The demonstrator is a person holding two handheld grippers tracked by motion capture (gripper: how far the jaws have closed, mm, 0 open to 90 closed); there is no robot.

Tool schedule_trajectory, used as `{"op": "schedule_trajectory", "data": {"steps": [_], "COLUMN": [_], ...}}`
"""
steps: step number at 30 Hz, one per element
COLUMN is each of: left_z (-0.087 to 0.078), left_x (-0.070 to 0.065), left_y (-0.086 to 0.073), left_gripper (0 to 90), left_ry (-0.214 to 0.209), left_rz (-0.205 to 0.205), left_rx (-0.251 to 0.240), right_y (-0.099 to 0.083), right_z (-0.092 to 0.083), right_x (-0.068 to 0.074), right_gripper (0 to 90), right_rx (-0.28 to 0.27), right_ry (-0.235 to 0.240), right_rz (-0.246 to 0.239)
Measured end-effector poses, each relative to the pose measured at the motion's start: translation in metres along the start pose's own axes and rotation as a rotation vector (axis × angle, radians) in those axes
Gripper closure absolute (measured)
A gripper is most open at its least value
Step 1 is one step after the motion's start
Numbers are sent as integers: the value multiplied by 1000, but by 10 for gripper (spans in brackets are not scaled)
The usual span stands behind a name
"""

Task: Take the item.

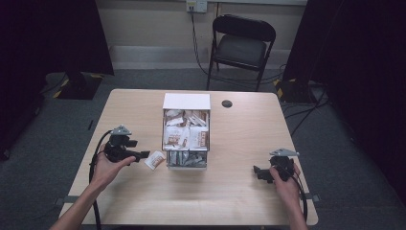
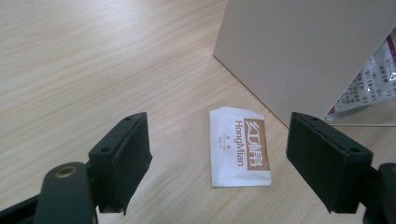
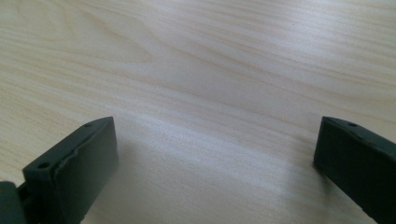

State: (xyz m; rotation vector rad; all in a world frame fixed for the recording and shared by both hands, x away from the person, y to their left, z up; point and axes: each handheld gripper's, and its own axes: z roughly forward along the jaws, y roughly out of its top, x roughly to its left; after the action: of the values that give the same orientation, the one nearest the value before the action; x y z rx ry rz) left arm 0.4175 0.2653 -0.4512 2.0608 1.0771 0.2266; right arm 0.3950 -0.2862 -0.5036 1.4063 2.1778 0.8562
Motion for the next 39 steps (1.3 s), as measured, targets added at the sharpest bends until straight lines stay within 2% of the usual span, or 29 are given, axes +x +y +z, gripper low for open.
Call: {"op": "schedule_trajectory", "data": {"steps": [1,4,6,8,10,12,15,18,19,25,27,28,30,33,34,35,37,38,39], "left_z": [-1,-6,-11,-15,-20,-24,-33,-40,-41,-45,-45,-45,-45,-45,-45,-44,-43,-42,-40], "left_x": [1,5,7,8,8,7,8,11,12,23,25,27,30,34,34,36,40,41,42], "left_y": [-1,-6,-9,-12,-15,-17,-21,-26,-28,-45,-52,-56,-60,-66,-67,-70,-75,-77,-80], "left_gripper": [214,205,192,175,189,179,178,181,186,202,210,213,215,215,218,217,219,218,218], "left_ry": [0,3,-15,4,5,29,84,114,123,114,158,170,170,215,242,254,239,236,235], "left_rz": [-6,20,56,50,49,43,29,9,-12,-74,-91,-98,-112,-113,-115,-113,-149,-159,-157], "left_rx": [9,39,38,35,34,43,30,38,43,52,77,71,77,96,102,95,96,86,100], "right_y": [0,0,0,0,0,0,0,0,0,0,0,0,0,0,0,0,0,0,0], "right_z": [0,0,0,0,0,0,0,0,0,0,0,0,0,0,0,0,0,0,0], "right_x": [0,0,0,0,0,0,0,0,0,0,0,0,0,0,0,0,0,0,0], "right_gripper": [0,0,0,0,0,0,0,0,0,0,0,0,0,0,0,0,0,0,0], "right_rx": [0,0,0,0,0,-1,-1,0,-1,0,0,0,0,0,0,0,0,0,0], "right_ry": [0,-1,-1,-1,0,-2,-2,-1,-1,-1,0,-1,-1,-1,-1,-1,-1,-1,-1], "right_rz": [-1,0,0,0,0,0,0,0,0,0,0,0,1,0,0,1,1,1,1]}}
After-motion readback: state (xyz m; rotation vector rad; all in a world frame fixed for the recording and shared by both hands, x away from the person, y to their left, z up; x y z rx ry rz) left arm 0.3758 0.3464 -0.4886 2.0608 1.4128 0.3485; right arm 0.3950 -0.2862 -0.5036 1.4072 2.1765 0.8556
